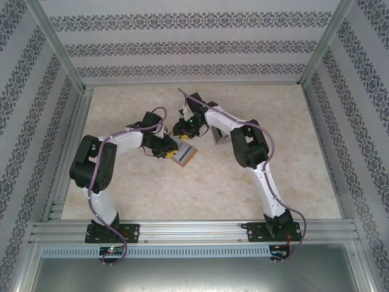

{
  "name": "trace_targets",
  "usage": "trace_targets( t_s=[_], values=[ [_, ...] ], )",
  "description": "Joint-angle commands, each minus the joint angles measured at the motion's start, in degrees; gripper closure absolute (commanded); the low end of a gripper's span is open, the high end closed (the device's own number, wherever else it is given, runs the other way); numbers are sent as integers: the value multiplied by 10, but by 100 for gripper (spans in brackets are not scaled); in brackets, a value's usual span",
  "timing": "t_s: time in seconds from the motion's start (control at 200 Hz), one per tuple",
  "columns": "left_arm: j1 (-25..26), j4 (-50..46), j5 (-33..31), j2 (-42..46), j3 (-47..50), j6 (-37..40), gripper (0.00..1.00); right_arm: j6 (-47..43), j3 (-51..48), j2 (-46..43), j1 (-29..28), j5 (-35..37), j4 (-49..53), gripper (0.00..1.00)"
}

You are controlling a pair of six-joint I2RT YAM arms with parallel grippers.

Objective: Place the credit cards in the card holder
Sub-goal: Rotate the card holder at the center of the table, then pick up the credit card from the storage box.

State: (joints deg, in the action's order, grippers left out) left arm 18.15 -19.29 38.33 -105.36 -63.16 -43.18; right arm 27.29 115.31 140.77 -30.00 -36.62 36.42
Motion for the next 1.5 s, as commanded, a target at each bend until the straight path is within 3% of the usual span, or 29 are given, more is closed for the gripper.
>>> trace_targets(
  t_s=[0.0,0.24,0.645,0.814,1.094,1.494],
  values=[
    [13,15,-6,18,-8,-23,76,-24,19,-8,1,-11,40,62],
    [12,-36,-40,27,-93,9,73,-44,-13,-106,42,37,49,57],
    [12,16,-20,-65,-220,-15,68,-66,-182,-296,132,113,-6,55],
    [13,39,-10,-117,-270,-28,67,-94,-234,-351,169,190,-5,54],
    [45,-13,18,-219,-417,-7,64,-122,-246,-350,223,212,32,53],
    [97,-40,36,-330,-547,-26,59,-137,-216,-281,228,167,73,53]
  ],
)
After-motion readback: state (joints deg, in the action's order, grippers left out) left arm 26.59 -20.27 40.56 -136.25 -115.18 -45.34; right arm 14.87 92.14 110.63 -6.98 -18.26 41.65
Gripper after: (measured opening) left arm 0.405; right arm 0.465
